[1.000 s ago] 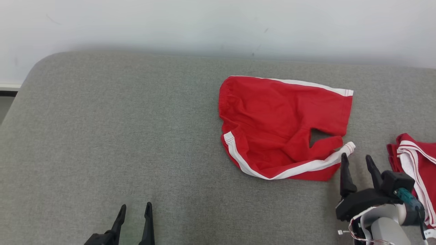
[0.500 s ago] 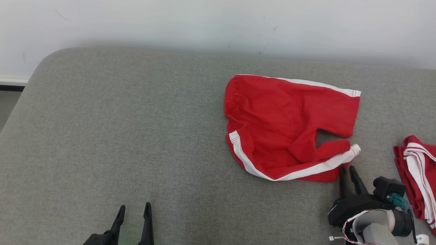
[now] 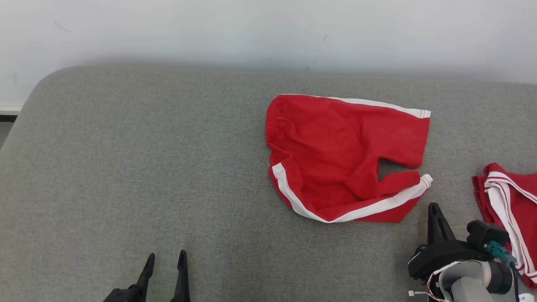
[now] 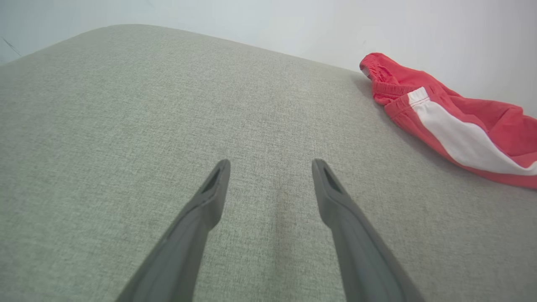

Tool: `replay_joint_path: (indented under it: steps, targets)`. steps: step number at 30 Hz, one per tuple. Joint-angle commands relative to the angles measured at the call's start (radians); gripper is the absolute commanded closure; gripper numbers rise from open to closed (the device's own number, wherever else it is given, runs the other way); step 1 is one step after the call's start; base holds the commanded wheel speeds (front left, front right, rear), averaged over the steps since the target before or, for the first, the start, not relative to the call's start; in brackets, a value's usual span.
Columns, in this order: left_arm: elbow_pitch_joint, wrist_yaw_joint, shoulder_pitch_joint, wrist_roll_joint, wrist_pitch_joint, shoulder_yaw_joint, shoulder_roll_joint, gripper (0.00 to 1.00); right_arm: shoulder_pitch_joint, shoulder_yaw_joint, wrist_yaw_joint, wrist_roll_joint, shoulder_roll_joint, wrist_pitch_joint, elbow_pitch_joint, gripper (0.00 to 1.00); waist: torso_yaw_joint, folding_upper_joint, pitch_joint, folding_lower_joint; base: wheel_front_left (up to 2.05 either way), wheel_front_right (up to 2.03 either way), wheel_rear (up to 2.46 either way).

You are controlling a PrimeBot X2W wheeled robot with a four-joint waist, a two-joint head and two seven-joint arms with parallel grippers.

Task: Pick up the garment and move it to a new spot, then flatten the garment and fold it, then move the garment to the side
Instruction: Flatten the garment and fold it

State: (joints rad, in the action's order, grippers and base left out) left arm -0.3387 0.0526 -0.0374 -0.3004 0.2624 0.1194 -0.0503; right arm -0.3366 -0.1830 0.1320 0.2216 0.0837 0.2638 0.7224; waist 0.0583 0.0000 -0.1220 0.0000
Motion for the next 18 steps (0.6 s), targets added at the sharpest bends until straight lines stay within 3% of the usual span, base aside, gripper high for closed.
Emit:
replay_joint_path:
  steps: [1,2,3,10,17,18]
  targets:
    - [-0.002,0.002,0.007,0.002,0.003,-0.001,0.000,0.00,0.004,0.002,-0.003,0.010,-0.006,0.000,-0.011,1.00,0.002,0.0000,-0.002,0.0000,0.00,0.00,0.00]
    - [-0.002,0.002,0.007,0.002,0.003,0.001,0.000,0.00,0.002,0.000,-0.003,0.014,-0.008,0.000,-0.015,0.61,0.004,0.0000,-0.004,0.0000,0.00,0.00,0.00]
    - [-0.002,0.003,0.006,0.003,0.003,0.002,0.000,0.00,0.001,0.000,-0.003,0.018,-0.009,0.000,-0.015,0.00,0.006,0.0000,-0.005,0.0000,0.00,0.00,0.00]
    - [-0.001,0.002,-0.002,0.004,0.003,0.007,0.000,0.00,-0.043,0.010,-0.003,0.019,-0.002,0.000,0.004,0.00,0.022,0.0000,-0.021,0.0000,0.00,0.00,0.00]
    - [-0.006,-0.003,-0.012,-0.005,0.003,0.017,0.000,0.00,-0.087,0.029,-0.003,0.004,0.003,0.000,0.105,0.00,0.036,0.0000,-0.037,0.0000,0.00,0.00,0.00]
    - [-0.006,-0.004,-0.015,-0.007,0.003,0.019,0.000,0.00,-0.093,0.031,-0.003,0.003,0.004,0.000,0.119,0.07,0.038,0.0000,-0.039,0.0000,0.00,0.00,0.00]
